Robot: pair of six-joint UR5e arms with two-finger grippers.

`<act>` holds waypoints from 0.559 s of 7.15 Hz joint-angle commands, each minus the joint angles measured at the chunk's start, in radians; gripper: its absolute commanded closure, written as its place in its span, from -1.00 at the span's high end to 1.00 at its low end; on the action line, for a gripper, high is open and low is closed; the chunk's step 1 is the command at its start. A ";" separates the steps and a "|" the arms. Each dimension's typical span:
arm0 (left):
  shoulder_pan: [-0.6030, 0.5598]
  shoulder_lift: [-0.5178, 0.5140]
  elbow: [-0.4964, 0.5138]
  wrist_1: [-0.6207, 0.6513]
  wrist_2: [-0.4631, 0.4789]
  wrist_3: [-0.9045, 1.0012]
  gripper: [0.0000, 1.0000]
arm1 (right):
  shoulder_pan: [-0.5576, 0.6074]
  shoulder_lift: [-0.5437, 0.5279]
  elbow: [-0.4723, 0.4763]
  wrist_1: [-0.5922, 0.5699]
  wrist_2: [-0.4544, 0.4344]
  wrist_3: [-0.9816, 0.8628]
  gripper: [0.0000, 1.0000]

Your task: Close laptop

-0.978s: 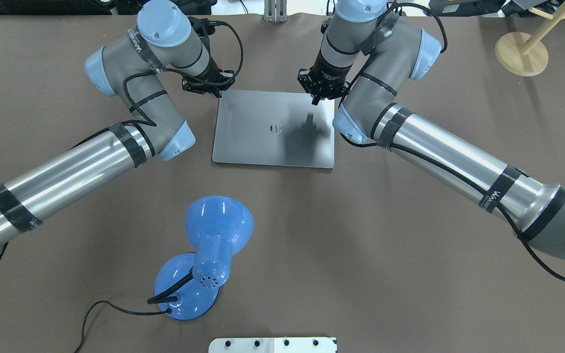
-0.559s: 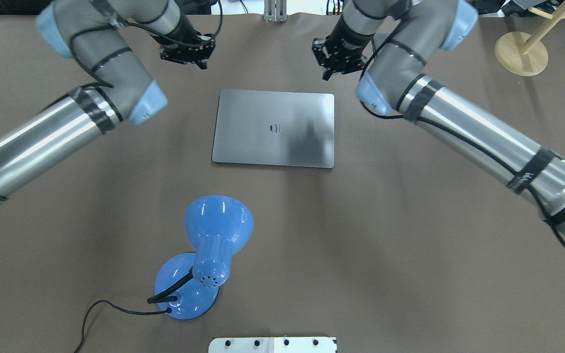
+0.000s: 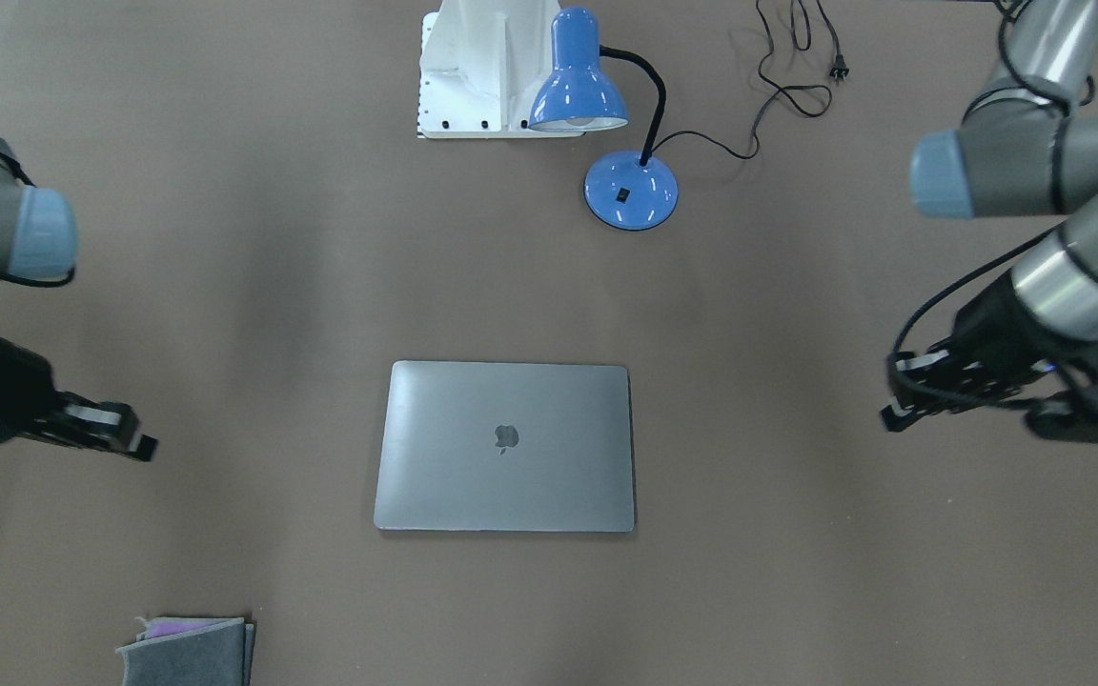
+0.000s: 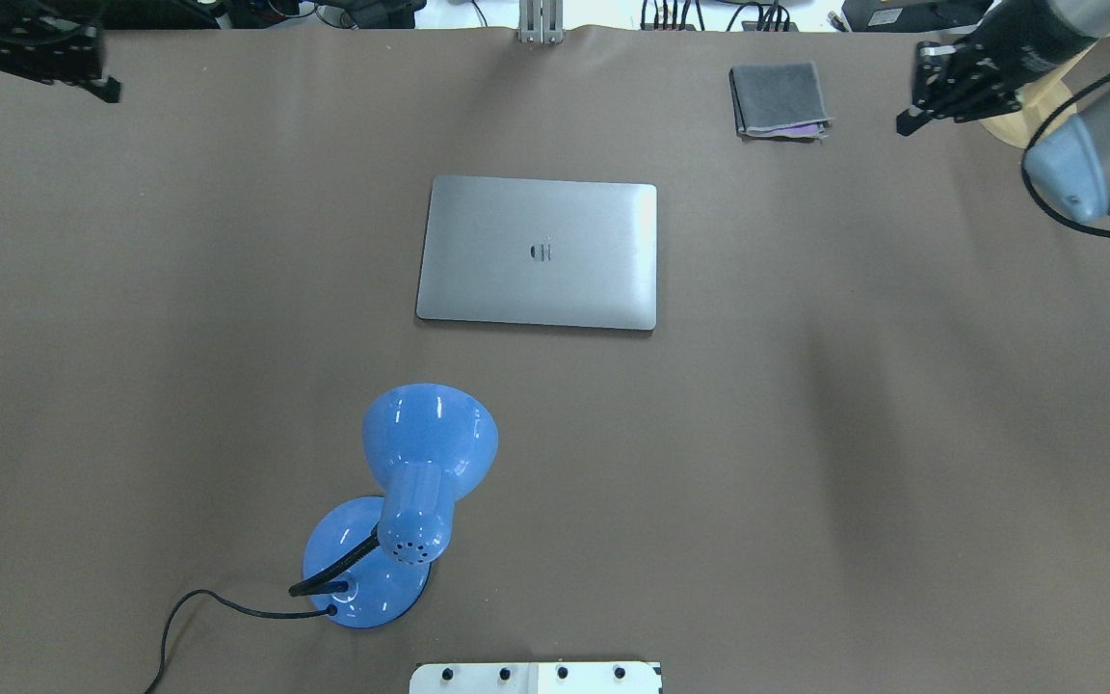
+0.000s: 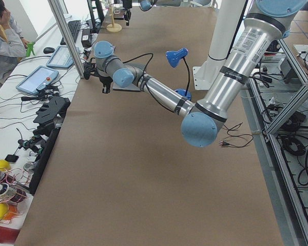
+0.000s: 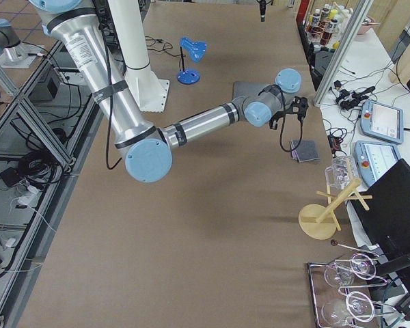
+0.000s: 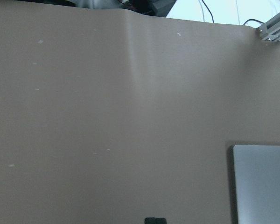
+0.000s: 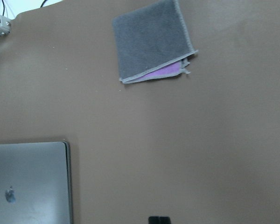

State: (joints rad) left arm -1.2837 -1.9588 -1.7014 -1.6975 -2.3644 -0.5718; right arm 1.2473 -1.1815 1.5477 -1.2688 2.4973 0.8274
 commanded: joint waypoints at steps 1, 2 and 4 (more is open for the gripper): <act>-0.220 0.205 -0.078 0.209 -0.004 0.523 -1.00 | 0.165 -0.189 0.093 -0.160 -0.017 -0.414 -1.00; -0.289 0.289 -0.040 0.209 0.007 0.714 0.97 | 0.228 -0.251 0.136 -0.293 -0.096 -0.650 -1.00; -0.327 0.362 -0.026 0.222 0.042 0.747 0.96 | 0.312 -0.274 0.169 -0.573 -0.228 -0.963 0.99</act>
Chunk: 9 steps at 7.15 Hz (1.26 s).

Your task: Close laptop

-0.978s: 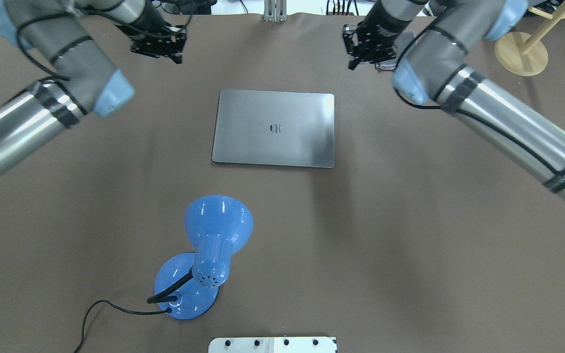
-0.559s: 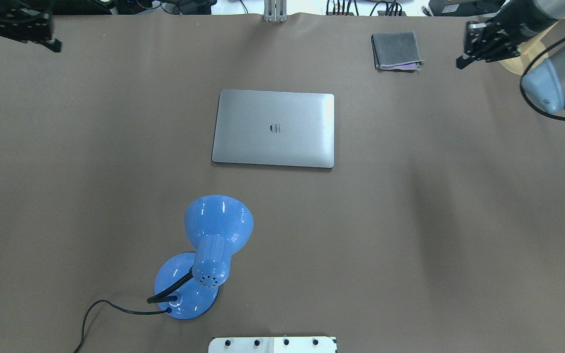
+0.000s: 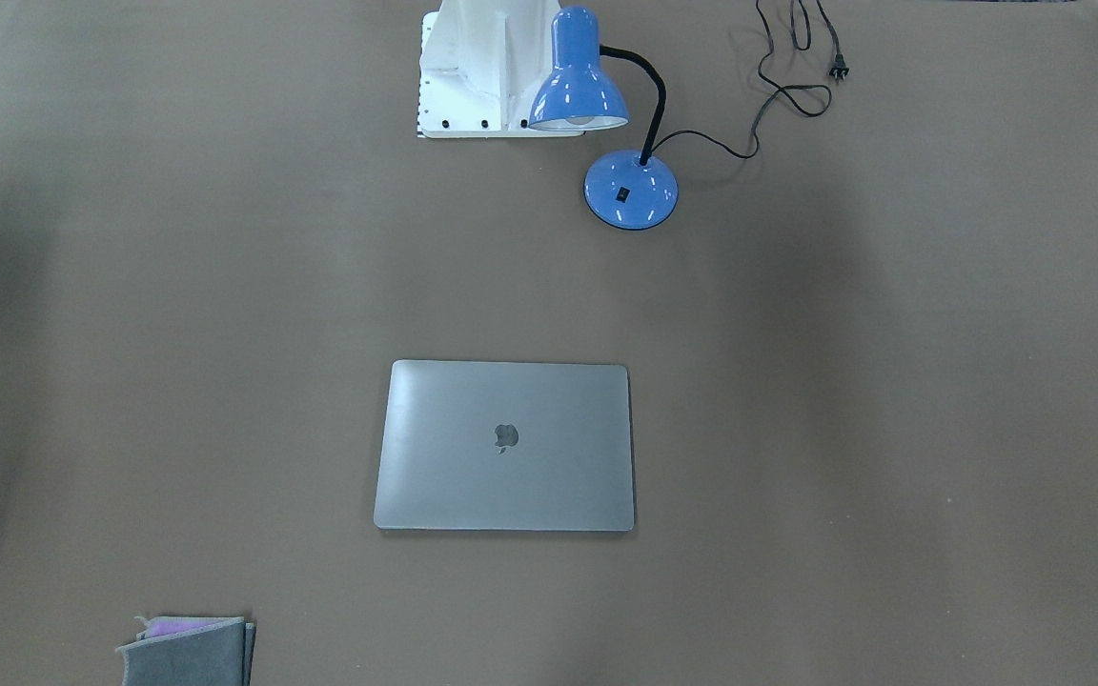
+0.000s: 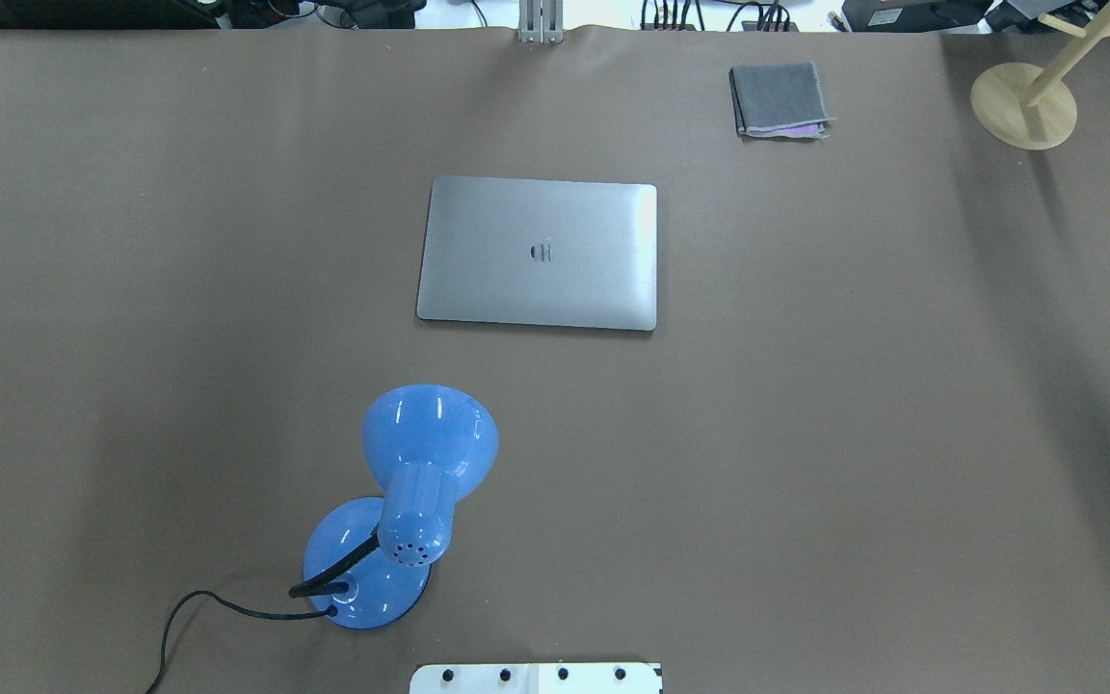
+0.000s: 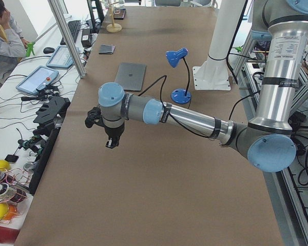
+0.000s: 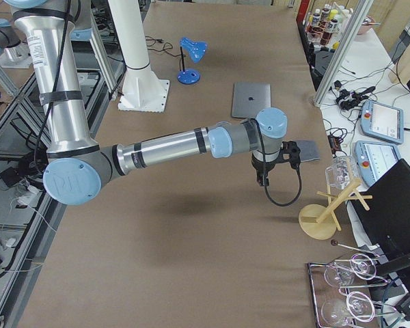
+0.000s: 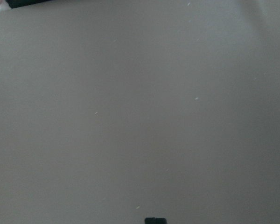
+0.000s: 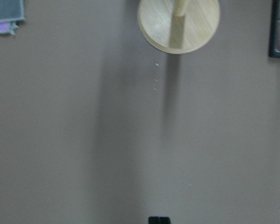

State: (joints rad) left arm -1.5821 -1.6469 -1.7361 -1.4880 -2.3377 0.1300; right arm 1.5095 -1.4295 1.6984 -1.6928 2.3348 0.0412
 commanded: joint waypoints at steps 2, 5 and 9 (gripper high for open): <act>-0.036 0.091 0.007 0.012 0.044 0.037 0.96 | 0.081 -0.078 0.032 -0.159 -0.055 -0.208 1.00; -0.045 0.124 0.003 0.000 0.041 0.039 0.96 | 0.080 -0.112 0.055 -0.148 -0.057 -0.208 1.00; -0.042 0.116 0.010 -0.005 0.046 0.040 0.96 | 0.067 -0.112 0.049 -0.145 -0.058 -0.210 1.00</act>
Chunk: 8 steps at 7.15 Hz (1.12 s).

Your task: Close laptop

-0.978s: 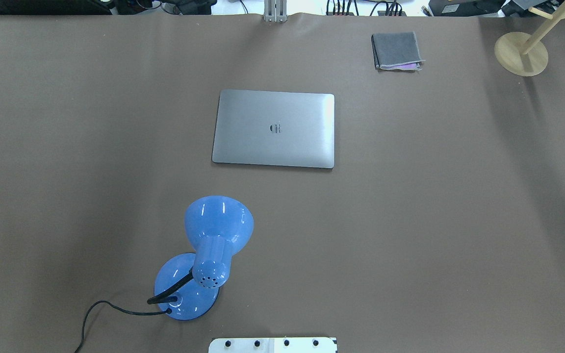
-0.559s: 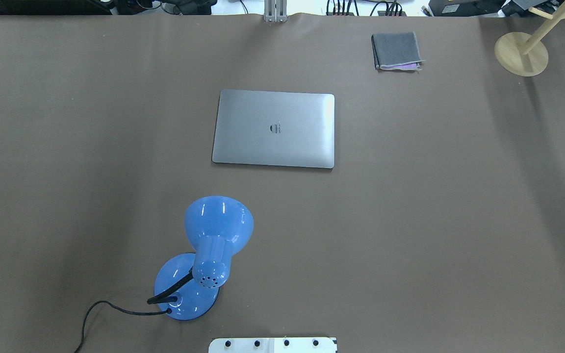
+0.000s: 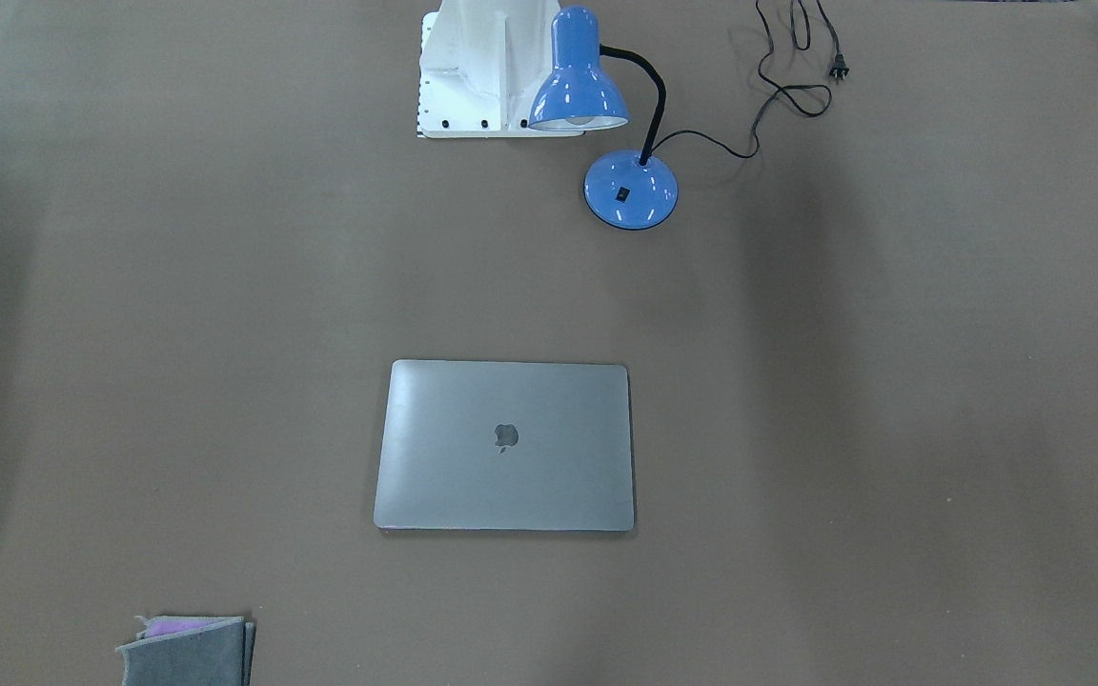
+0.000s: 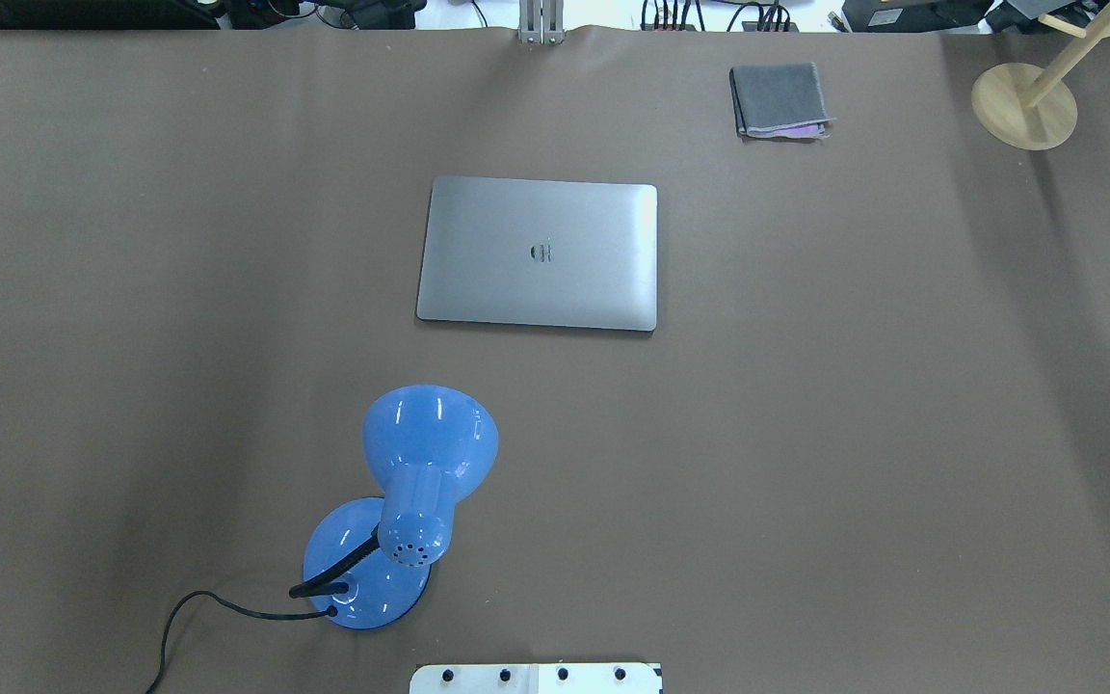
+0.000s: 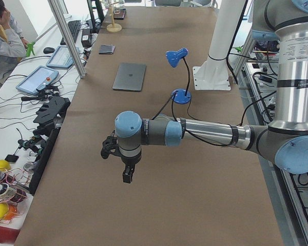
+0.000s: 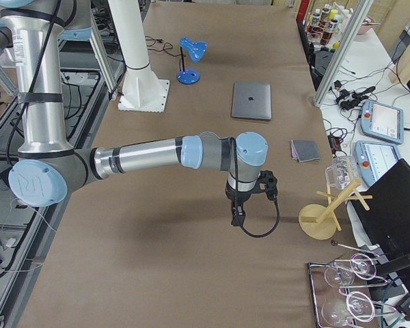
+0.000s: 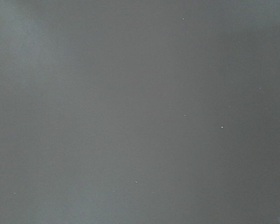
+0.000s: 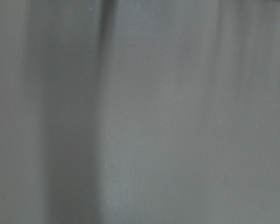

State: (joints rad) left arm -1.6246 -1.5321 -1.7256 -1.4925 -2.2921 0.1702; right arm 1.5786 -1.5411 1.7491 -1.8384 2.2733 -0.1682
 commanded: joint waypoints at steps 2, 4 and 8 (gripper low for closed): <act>-0.001 0.007 -0.008 0.000 0.000 0.000 0.96 | -0.002 -0.001 0.001 0.001 0.002 0.000 1.00; 0.000 0.006 -0.008 0.000 0.000 0.000 0.96 | -0.002 -0.002 0.001 -0.001 0.000 -0.002 1.00; -0.001 0.004 -0.009 0.000 -0.001 -0.001 0.96 | -0.002 -0.010 0.003 0.001 0.006 -0.005 1.00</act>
